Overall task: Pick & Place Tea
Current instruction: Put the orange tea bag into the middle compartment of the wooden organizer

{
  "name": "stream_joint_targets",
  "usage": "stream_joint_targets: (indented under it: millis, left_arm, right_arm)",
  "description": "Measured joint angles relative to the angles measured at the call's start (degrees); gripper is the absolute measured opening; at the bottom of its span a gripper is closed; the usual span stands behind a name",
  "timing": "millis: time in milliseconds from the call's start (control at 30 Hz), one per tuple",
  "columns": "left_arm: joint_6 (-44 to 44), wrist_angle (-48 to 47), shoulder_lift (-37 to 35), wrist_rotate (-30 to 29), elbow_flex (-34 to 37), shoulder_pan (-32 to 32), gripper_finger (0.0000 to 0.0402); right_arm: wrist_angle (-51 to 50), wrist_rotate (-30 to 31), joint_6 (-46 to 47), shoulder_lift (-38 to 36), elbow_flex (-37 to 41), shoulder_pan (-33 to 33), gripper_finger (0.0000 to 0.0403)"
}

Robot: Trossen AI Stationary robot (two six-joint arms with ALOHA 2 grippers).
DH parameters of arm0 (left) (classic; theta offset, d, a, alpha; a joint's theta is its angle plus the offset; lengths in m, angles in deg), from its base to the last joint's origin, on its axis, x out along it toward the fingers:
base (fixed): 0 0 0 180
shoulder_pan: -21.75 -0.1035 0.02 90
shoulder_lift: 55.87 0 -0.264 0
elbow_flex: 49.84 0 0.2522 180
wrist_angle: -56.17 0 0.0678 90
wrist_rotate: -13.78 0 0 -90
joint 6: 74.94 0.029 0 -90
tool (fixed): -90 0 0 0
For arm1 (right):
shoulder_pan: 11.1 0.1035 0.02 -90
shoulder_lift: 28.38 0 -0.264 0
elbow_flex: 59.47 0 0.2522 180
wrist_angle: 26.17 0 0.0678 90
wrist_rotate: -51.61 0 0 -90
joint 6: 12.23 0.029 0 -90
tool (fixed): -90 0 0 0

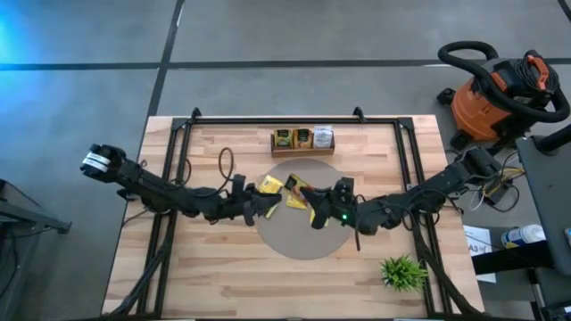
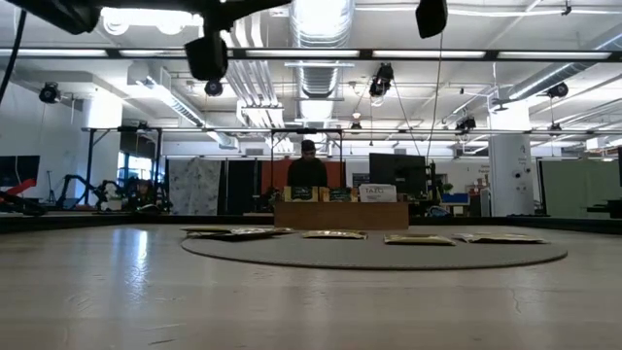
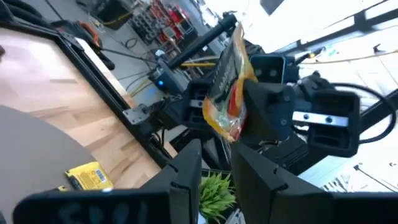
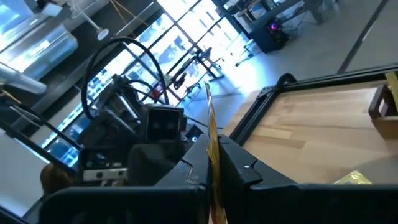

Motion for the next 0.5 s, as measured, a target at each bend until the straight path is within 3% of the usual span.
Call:
stream_joint_targets:
  millis: [500]
  left_arm:
    - [3.1, -0.2, 7.6, 7.0, -9.8, -4.5, 0.0083]
  right_arm:
    - [-0.5, -0.1, 0.0, 0.0, -1.5, -0.4, 0.0013]
